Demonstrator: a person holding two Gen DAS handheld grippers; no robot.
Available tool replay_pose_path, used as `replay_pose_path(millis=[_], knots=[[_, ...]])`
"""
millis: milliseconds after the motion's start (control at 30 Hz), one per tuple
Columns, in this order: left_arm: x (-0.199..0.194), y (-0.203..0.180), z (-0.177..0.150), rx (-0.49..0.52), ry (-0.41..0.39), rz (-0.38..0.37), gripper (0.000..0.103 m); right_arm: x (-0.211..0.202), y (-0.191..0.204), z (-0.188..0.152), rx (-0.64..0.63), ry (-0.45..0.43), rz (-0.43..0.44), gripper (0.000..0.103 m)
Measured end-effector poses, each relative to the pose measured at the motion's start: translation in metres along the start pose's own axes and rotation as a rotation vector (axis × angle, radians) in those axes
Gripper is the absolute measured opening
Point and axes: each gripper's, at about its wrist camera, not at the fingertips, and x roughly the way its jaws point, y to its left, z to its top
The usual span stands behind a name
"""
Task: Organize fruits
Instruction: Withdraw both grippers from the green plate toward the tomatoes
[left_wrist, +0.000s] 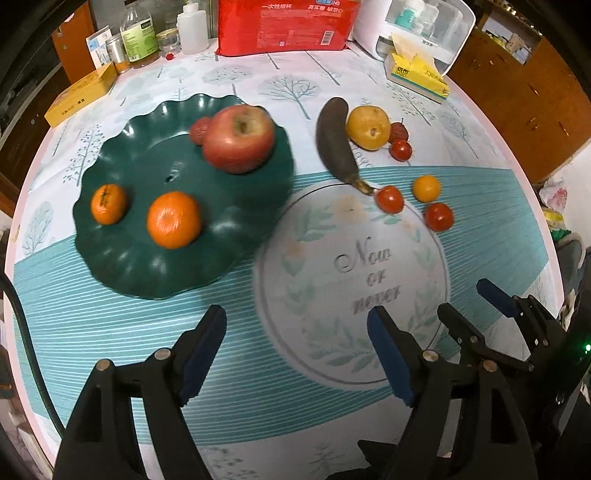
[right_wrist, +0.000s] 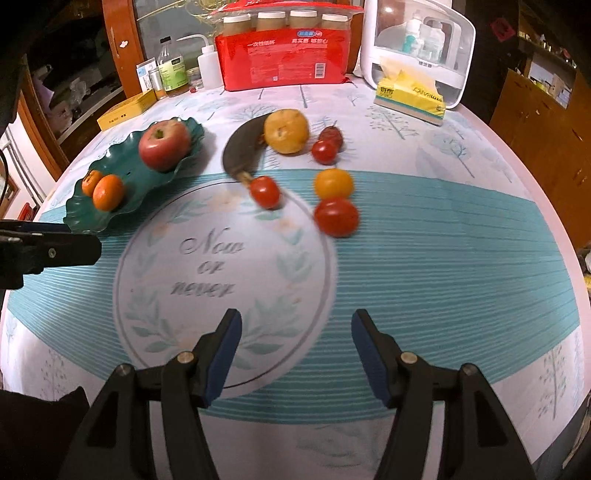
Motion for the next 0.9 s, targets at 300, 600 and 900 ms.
replay_pose_path(millis=[300,600,900], knots=[[0.010,-0.034,0.025,-0.076,0.000,0.028,0.079,0.004,-0.034,0.011,-0.083,-0.024,0.047,0.068],[0.029,-0.052,0.058,-0.161,0.042,-0.006,0.080,0.011,-0.054,0.033,-0.163,-0.067,0.092,0.068],[0.050,-0.063,0.082,-0.203,0.063,-0.005,0.080,0.026,-0.058,0.055,-0.221,-0.079,0.150,0.068]])
